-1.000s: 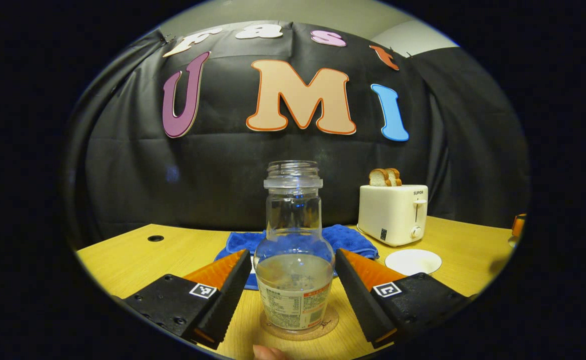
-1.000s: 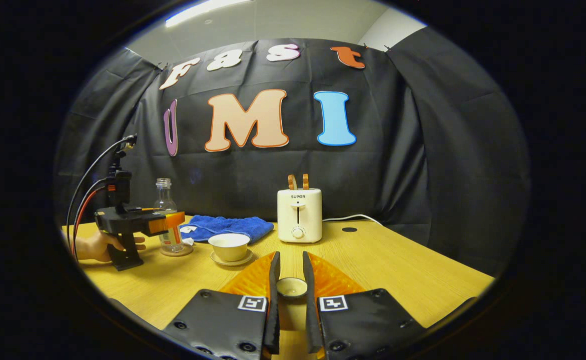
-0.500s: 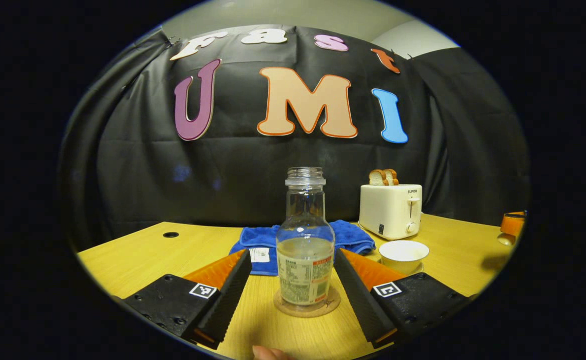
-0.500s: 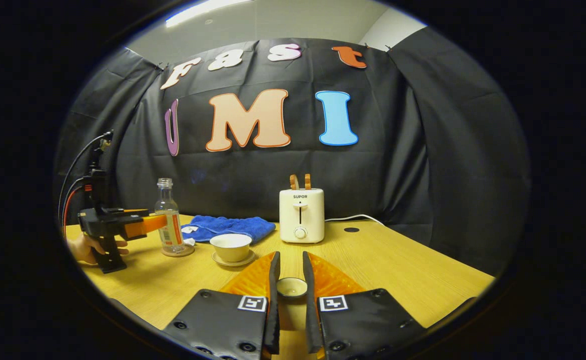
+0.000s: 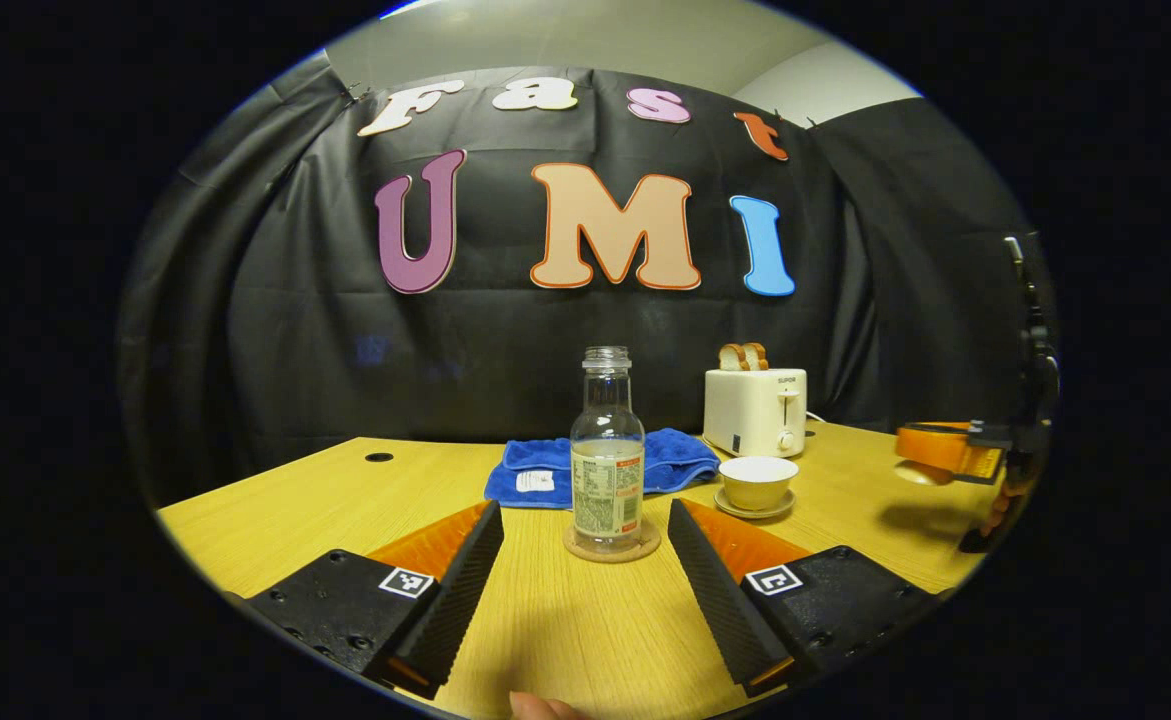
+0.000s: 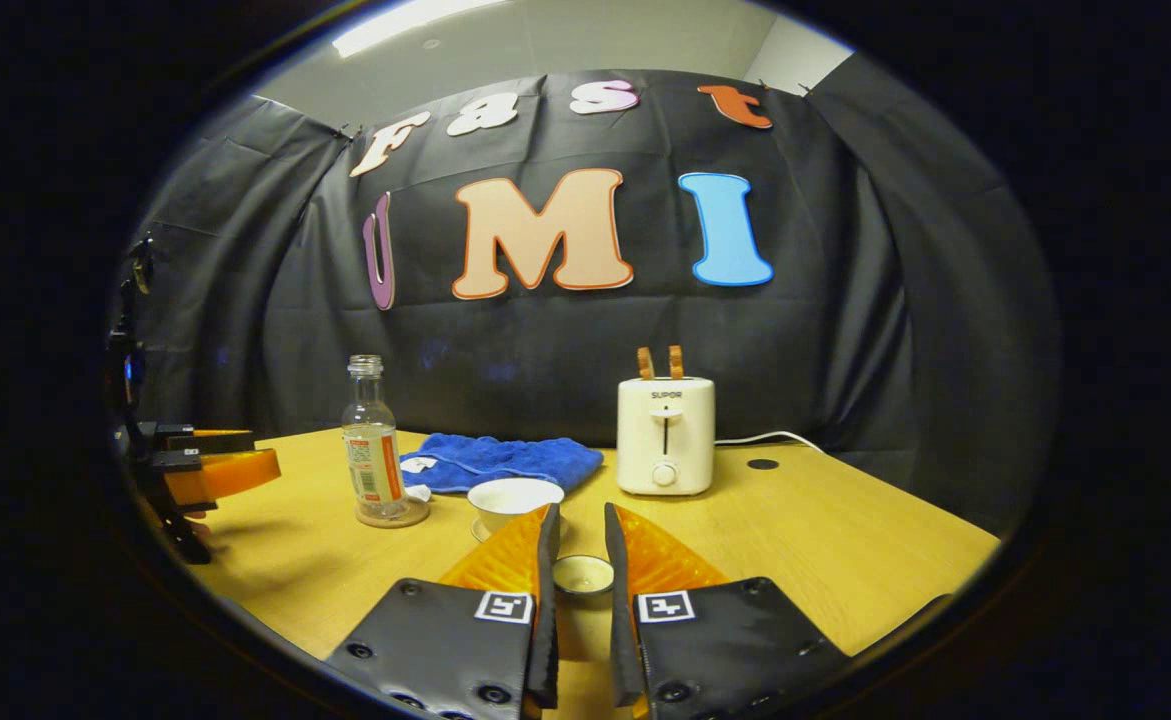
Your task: Open the teacup lid with one hand, grasp the water bottle and pour water into the teacup with the other hand; after pouring, place the water bottle on the coaster and then close the teacup lid.
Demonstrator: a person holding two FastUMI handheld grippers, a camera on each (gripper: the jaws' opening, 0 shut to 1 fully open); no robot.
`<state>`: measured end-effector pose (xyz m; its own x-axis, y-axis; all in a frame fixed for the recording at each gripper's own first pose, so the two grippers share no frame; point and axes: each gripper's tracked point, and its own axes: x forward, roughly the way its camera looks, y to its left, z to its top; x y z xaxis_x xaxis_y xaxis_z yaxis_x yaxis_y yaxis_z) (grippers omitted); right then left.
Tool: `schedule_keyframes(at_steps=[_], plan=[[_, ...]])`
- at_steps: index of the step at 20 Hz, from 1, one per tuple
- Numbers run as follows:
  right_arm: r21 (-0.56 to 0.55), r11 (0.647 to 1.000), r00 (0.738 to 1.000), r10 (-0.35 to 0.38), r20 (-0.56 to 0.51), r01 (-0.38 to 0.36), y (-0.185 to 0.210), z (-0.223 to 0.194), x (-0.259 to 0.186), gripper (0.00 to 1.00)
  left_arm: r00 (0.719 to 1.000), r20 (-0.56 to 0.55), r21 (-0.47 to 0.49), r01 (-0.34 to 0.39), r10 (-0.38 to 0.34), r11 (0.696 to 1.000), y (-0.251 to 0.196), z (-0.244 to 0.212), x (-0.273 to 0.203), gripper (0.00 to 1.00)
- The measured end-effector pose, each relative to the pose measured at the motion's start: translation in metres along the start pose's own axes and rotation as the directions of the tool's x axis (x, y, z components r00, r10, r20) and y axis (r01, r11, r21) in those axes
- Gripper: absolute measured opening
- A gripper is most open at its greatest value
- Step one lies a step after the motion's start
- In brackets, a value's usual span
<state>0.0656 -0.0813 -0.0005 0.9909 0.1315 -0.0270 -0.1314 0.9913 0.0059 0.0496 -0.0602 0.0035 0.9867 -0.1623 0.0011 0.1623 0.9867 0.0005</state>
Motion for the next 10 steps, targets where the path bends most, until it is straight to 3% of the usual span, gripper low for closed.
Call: schedule_keyframes(at_steps=[5,10], plan=[[0.033,0.998,0.996,0.051,-0.067,-0.049,0.029,0.0,0.055,0.24,1.0,0.001,0.001,-0.005,0.005,1.0,0.005,0.001,-0.015,0.96],[-0.043,0.997,0.99,0.054,-0.132,-0.06,0.05,0.012,0.115,0.24,1.0,0.001,0.0,-0.004,0.004,1.0,0.006,0.002,-0.016,0.96]])
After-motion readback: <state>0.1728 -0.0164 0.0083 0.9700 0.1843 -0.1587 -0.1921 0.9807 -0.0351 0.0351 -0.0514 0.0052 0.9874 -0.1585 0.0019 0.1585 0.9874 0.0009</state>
